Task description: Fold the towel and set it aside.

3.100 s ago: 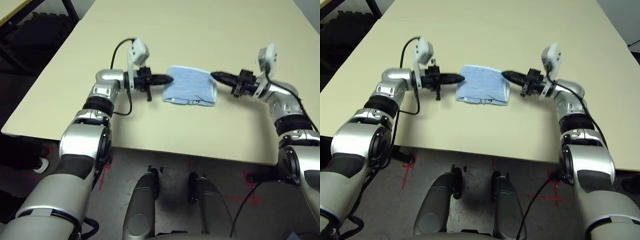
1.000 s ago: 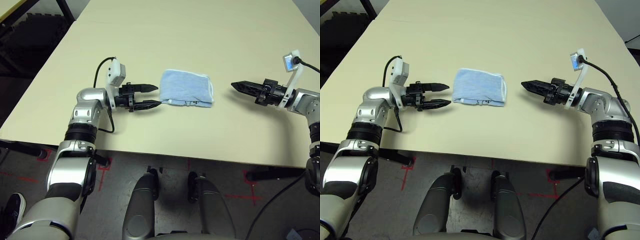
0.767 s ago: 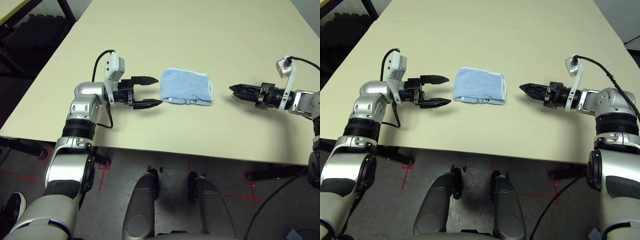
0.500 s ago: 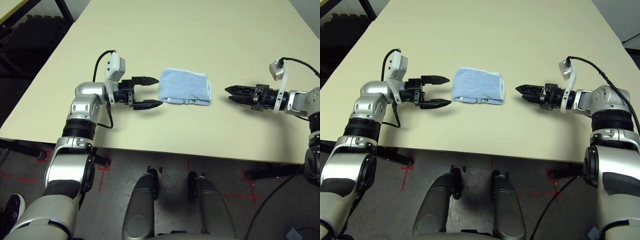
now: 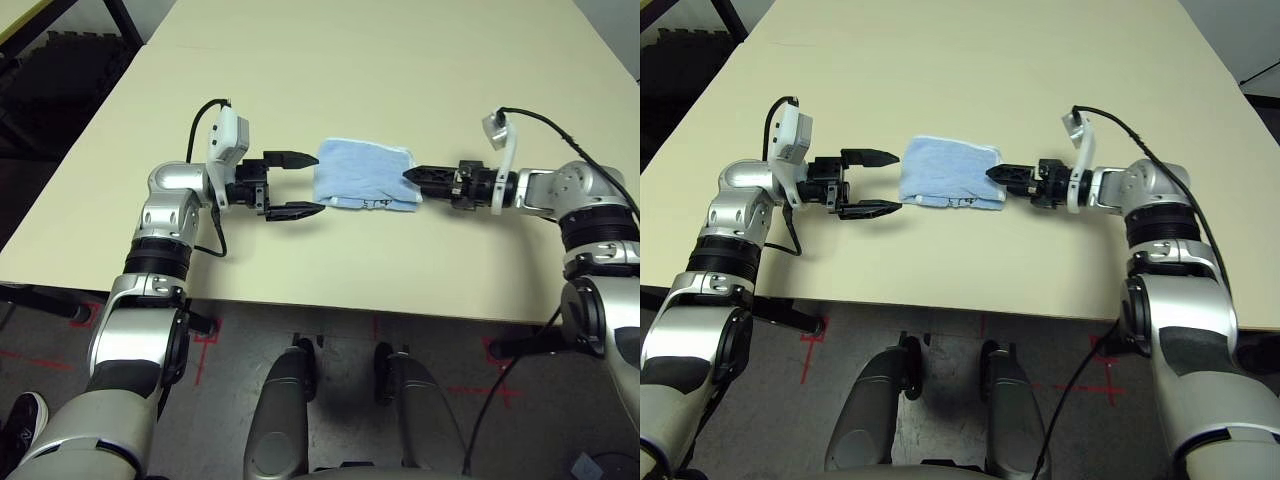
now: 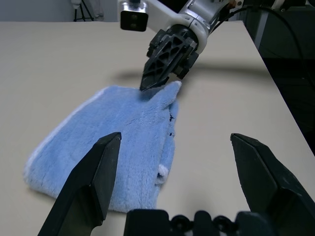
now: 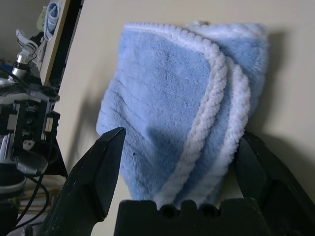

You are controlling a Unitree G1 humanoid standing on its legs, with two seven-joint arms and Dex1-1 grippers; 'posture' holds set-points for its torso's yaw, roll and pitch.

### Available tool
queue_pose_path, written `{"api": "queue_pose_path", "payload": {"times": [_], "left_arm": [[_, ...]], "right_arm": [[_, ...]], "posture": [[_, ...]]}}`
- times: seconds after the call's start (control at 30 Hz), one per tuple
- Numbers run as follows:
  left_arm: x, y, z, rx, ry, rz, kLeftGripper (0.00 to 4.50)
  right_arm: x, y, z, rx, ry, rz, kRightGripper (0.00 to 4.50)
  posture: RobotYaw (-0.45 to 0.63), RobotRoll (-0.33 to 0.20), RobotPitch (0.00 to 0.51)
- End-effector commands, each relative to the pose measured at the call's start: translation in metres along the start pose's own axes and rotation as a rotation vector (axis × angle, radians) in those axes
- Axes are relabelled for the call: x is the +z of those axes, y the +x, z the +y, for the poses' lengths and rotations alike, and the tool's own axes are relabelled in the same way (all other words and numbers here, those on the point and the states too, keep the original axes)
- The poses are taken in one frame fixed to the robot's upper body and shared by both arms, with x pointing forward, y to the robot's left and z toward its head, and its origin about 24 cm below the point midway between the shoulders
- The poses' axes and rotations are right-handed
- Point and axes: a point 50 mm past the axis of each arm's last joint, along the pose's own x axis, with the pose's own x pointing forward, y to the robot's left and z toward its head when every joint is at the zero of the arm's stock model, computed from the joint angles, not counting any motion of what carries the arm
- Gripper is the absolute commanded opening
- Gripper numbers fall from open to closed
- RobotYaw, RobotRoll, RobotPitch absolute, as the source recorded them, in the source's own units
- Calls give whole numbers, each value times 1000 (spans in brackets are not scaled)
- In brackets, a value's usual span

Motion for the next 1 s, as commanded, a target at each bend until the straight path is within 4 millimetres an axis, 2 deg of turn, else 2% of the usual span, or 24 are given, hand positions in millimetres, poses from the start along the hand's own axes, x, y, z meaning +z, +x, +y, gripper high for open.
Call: {"api": "queue_pose_path", "payload": {"times": [0.03,0.07,0.1,0.13,0.43,0.5,0.63,0.73,0.9,1.0], "left_arm": [[2,3,-1,-20,11,0,4500],[2,3,-1,-21,10,2,4500],[1,2,-1,-21,9,3,4500],[1,2,-1,-21,9,4,4500],[-2,2,-2,-25,-1,12,4500],[-3,3,-3,-29,-5,15,4500],[-4,3,-3,-33,-10,19,4500],[-5,3,-3,-27,-17,18,4500],[-7,3,-2,-6,-31,11,4500],[-9,4,-1,10,-36,12,4500]], "right_arm": [[-15,13,-5,-13,70,43,4458],[-14,13,-5,-13,71,38,4458],[-13,13,-5,-15,71,31,4111],[-12,13,-5,-17,71,27,3963],[-10,8,-7,-17,77,-2,546],[-7,7,-6,-5,82,-26,16],[4,2,0,29,84,-103,5],[20,-4,5,38,48,-231,5],[43,-24,-8,-127,-48,-536,5],[51,-43,-20,-226,-46,-703,5]], "posture": [[121,0,229],[120,0,228],[119,0,229],[119,0,229],[105,0,226],[102,0,225],[95,0,223],[82,0,222],[56,0,221],[46,0,221]]}}
